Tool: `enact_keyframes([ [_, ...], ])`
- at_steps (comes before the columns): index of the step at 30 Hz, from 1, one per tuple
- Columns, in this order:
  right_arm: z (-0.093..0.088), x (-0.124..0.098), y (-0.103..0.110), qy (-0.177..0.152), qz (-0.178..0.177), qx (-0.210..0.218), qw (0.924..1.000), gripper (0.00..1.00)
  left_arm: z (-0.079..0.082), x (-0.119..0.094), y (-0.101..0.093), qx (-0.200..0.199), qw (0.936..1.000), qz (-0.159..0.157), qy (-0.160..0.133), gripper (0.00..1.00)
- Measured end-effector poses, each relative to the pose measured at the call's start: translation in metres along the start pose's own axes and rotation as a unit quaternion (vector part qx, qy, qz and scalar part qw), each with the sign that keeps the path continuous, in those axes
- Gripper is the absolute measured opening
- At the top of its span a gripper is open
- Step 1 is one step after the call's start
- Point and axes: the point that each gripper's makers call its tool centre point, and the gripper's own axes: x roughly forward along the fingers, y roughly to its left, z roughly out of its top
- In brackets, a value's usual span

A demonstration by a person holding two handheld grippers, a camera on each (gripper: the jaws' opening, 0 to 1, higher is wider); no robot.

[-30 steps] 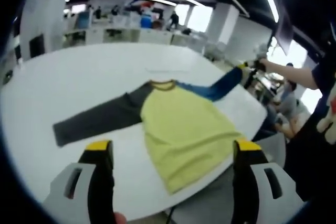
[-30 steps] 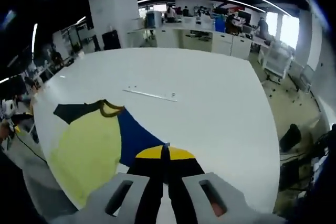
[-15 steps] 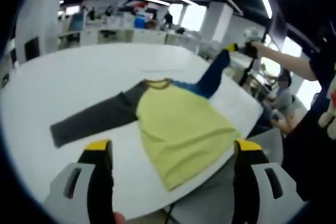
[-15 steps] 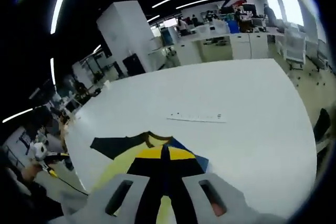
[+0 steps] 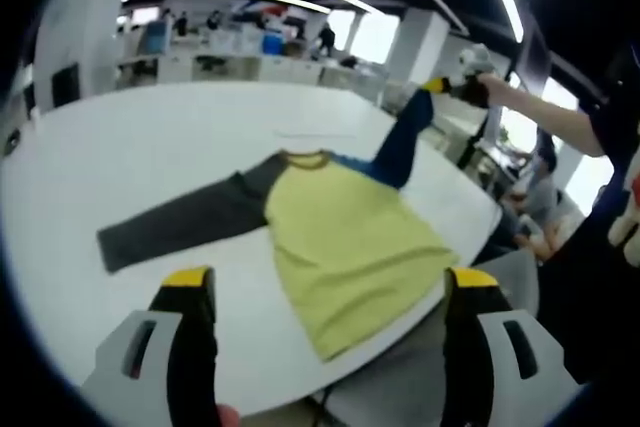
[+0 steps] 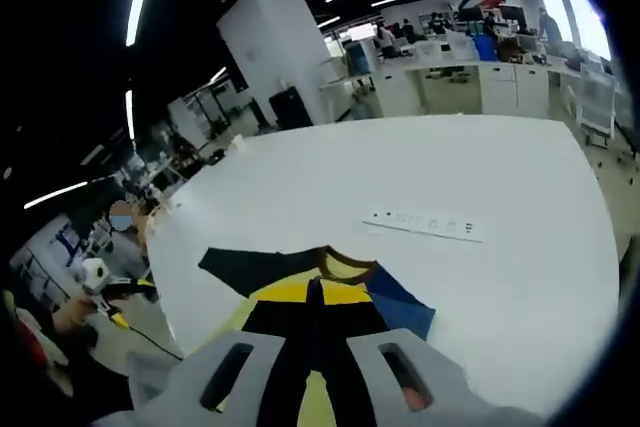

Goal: Fold the garment on the visible template until the final outline fits inside the template.

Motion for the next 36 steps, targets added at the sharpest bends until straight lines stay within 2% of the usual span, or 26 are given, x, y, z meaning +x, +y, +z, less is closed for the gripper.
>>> enact_keyframes([
  [1,0.002,0.001,-0.004,0.002,0.003,-0.001,1.0000,0.01,0.000,0.000,0.000,0.000,1.0000,0.000,0.000,0.90],
  [10,0.014,0.024,0.004,-0.003,0.035,0.001,0.9994,0.02,0.000,0.001,0.001,0.000,1.0000,0.000,0.004,0.90],
  [20,0.021,0.057,0.033,0.004,0.077,-0.009,0.9970,0.02,-0.002,0.002,0.000,-0.002,1.0000,-0.001,0.008,0.90],
  [24,0.020,0.072,0.049,0.017,0.084,-0.031,0.9958,0.02,-0.003,0.003,0.001,-0.003,0.9999,0.000,0.013,0.89],
  [29,0.016,0.091,0.064,0.026,0.097,-0.033,0.9944,0.02,-0.002,0.004,0.001,-0.003,0.9999,0.000,0.014,0.89],
  [36,0.004,0.114,0.067,0.046,0.099,-0.034,0.9934,0.02,-0.008,0.006,0.004,-0.009,0.9998,0.002,0.020,0.89],
])
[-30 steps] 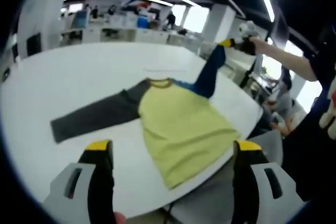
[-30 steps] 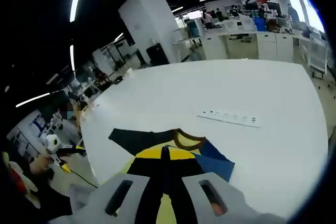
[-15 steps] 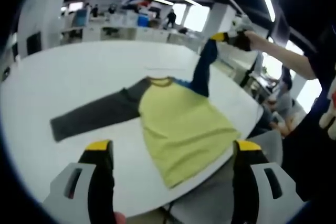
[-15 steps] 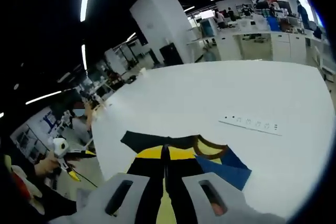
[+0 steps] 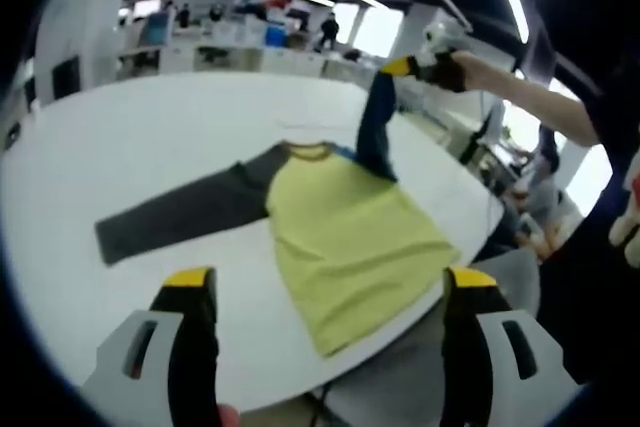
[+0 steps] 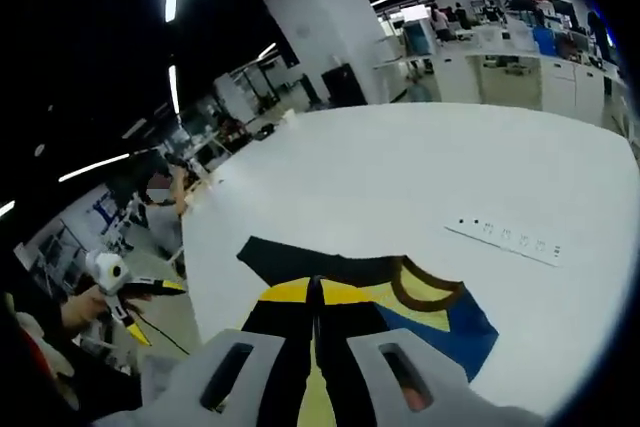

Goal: Fold the garment on the visible template until the final outline fits inside the template.

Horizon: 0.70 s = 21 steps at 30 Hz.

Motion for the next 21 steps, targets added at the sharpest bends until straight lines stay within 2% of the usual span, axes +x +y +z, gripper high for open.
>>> enact_keyframes([
  [5,-0.005,0.014,-0.007,0.006,-0.002,0.012,0.9999,0.02,-0.002,0.002,0.001,-0.002,1.0000,-0.002,0.004,0.89],
  [12,-0.012,0.033,-0.004,0.016,0.008,0.019,0.9997,0.02,-0.003,0.005,0.006,-0.004,1.0000,-0.001,0.008,0.89],
  [21,-0.028,0.063,-0.007,0.031,0.011,0.036,0.9988,0.02,-0.008,0.009,0.012,-0.011,0.9998,0.000,0.016,0.89],
])
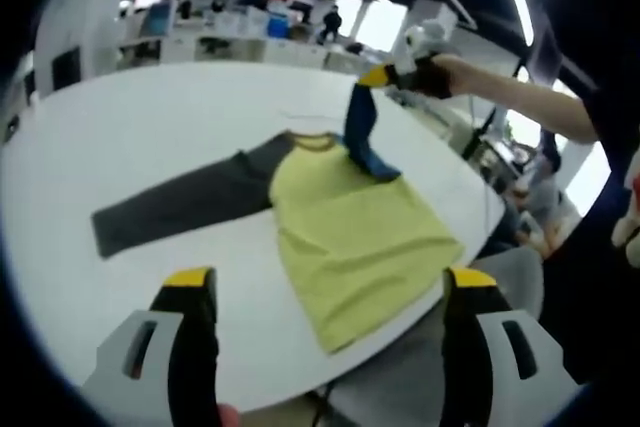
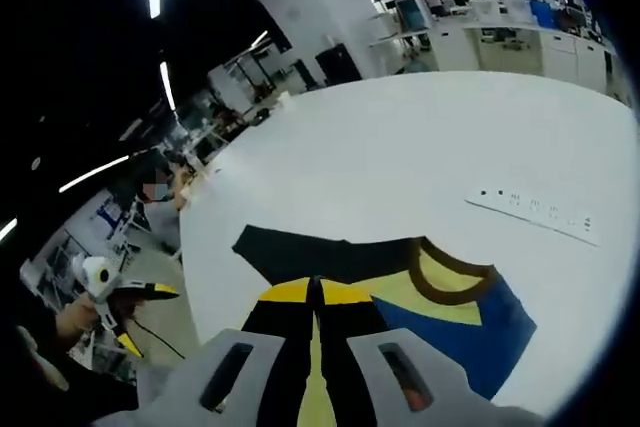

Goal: Fold the garment on the visible template until the final outline fits inside the template.

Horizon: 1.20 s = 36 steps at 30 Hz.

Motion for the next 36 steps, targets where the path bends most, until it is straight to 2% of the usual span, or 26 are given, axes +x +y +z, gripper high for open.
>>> enact_keyframes([
  [7,-0.014,0.029,-0.003,0.013,-0.005,0.011,0.9998,0.02,-0.004,-0.001,0.008,-0.007,1.0000,0.005,0.003,0.89],
  [19,-0.044,0.077,-0.012,0.038,-0.020,0.056,0.9975,0.02,-0.012,0.003,0.018,-0.016,0.9997,0.011,0.012,0.89],
  [28,-0.057,0.105,-0.013,0.054,-0.023,0.080,0.9951,0.02,-0.014,0.004,0.031,-0.023,0.9995,0.016,0.014,0.89],
  [36,-0.065,0.126,-0.013,0.066,-0.021,0.094,0.9932,0.02,-0.018,0.008,0.035,-0.029,0.9993,0.014,0.018,0.89],
])
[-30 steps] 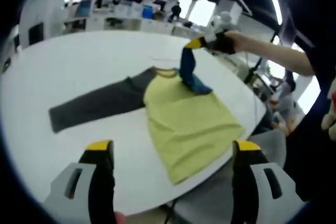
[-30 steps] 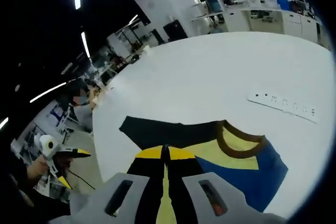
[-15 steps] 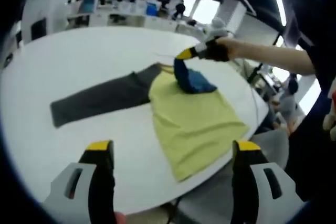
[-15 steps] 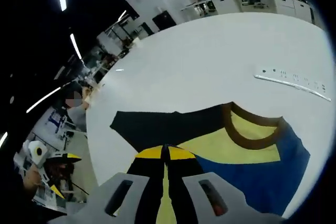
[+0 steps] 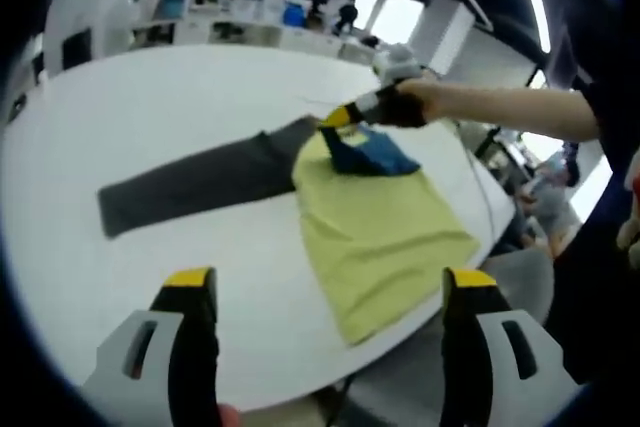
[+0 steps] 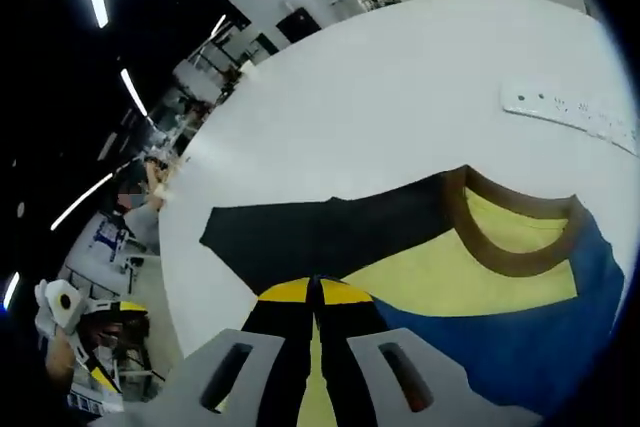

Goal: Fold the garment on the visible template until the final outline fits inside the template.

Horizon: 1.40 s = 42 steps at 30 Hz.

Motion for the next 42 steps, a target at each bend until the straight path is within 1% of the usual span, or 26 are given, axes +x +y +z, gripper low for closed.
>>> enact_keyframes([
  [7,-0.005,0.017,-0.001,0.012,-0.004,0.008,0.9999,0.02,-0.004,0.003,0.004,-0.006,1.0000,-0.001,0.003,0.89],
  [13,-0.014,0.030,-0.002,0.020,-0.011,0.023,0.9995,0.02,-0.007,0.005,0.007,-0.011,0.9999,0.000,0.005,0.89],
  [17,-0.021,0.039,-0.003,0.031,-0.018,0.023,0.9991,0.02,-0.009,0.005,0.009,-0.014,0.9999,0.001,0.007,0.89],
  [28,-0.023,0.053,-0.012,0.032,-0.039,0.046,0.9977,0.02,-0.015,0.008,0.013,-0.017,0.9997,0.004,0.014,0.89],
  [34,-0.030,0.058,-0.011,0.042,-0.047,0.034,0.9974,0.02,-0.017,0.008,0.015,-0.020,0.9997,0.005,0.015,0.89],
  [39,-0.030,0.060,-0.011,0.043,-0.048,0.030,0.9975,0.02,-0.017,0.009,0.015,-0.020,0.9997,0.004,0.015,0.89],
  [42,-0.028,0.062,-0.010,0.039,-0.043,0.014,0.9982,0.02,-0.017,0.010,0.015,-0.020,0.9997,0.004,0.016,0.89],
])
